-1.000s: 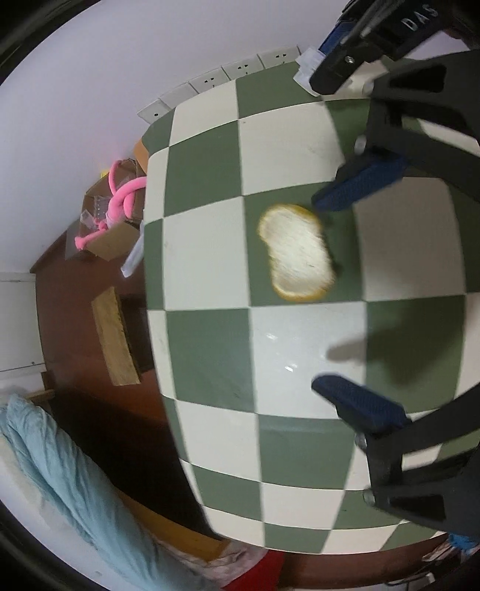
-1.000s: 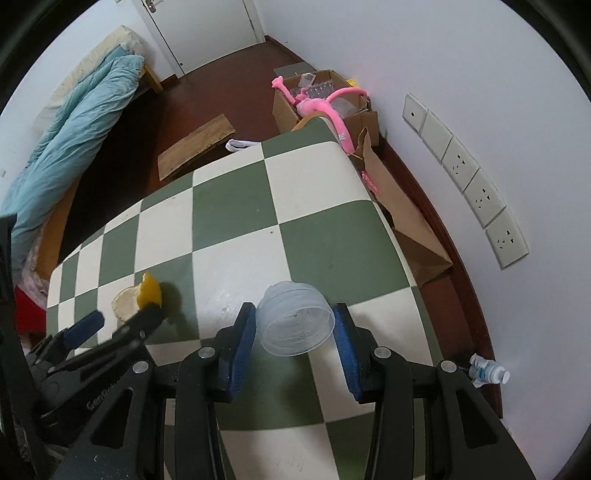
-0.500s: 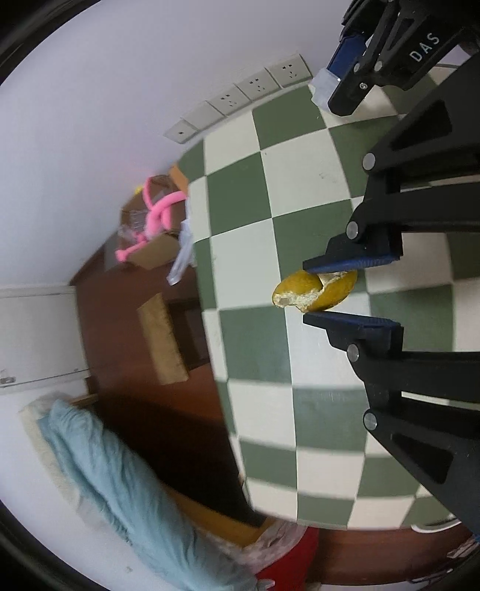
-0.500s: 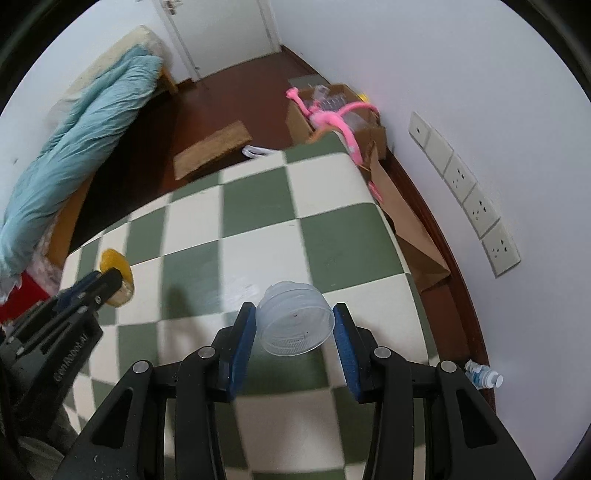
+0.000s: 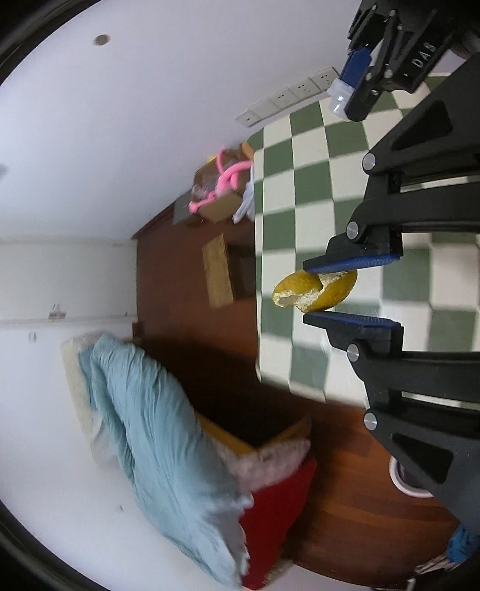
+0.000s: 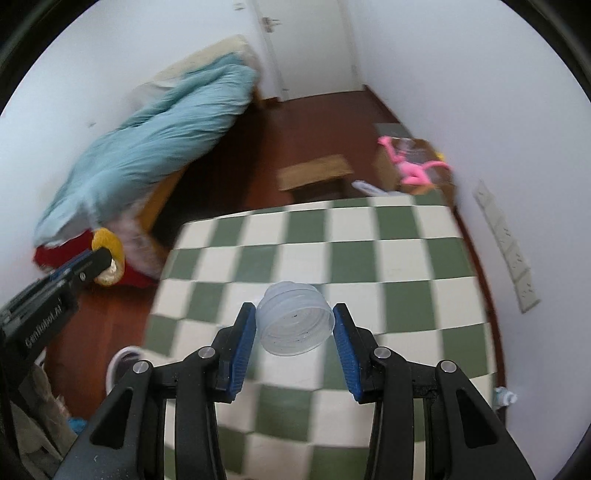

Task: Collect trash
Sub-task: 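Carry the lid and orange peel to the bin and release both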

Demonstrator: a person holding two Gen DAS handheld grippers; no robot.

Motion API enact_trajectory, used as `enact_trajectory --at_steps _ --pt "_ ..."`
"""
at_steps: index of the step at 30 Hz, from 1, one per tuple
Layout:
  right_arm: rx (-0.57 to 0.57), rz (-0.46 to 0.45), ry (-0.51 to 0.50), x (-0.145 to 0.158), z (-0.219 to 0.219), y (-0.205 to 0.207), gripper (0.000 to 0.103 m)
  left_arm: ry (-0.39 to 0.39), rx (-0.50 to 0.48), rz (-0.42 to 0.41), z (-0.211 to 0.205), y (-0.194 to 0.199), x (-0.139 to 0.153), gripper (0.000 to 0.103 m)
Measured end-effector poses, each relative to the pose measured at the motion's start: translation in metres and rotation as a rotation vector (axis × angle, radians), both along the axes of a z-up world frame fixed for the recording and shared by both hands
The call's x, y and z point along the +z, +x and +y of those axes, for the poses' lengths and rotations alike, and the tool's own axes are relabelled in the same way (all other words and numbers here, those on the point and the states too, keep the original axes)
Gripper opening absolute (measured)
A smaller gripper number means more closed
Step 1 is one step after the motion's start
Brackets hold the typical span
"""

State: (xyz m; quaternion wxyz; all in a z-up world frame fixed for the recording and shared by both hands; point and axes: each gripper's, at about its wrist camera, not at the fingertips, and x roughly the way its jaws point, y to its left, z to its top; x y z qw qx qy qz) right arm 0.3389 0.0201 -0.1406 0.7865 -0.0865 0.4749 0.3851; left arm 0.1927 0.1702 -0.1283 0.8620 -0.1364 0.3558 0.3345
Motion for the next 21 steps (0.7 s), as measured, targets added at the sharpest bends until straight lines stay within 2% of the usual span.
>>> enact_trajectory --at_steps 5,9,14,19,21 --pt "0.121 0.02 0.025 0.012 0.045 -0.07 0.044 0.01 0.083 0.009 0.019 -0.088 0.004 0.018" --pt "0.236 0.05 0.007 0.002 0.096 -0.134 0.044 0.004 0.165 0.037 0.042 -0.155 -0.006 0.018" --pt "0.344 0.091 -0.035 -0.027 0.157 -0.199 0.044 -0.048 0.27 0.064 0.076 -0.225 -0.035 0.018" --pt "0.433 0.152 -0.109 -0.073 0.217 -0.25 0.044 -0.123 0.347 0.1 0.108 -0.273 -0.076 0.018" --pt "0.459 0.186 -0.144 -0.096 0.239 -0.266 0.044 -0.176 0.374 0.104 0.122 -0.29 -0.096 0.018"
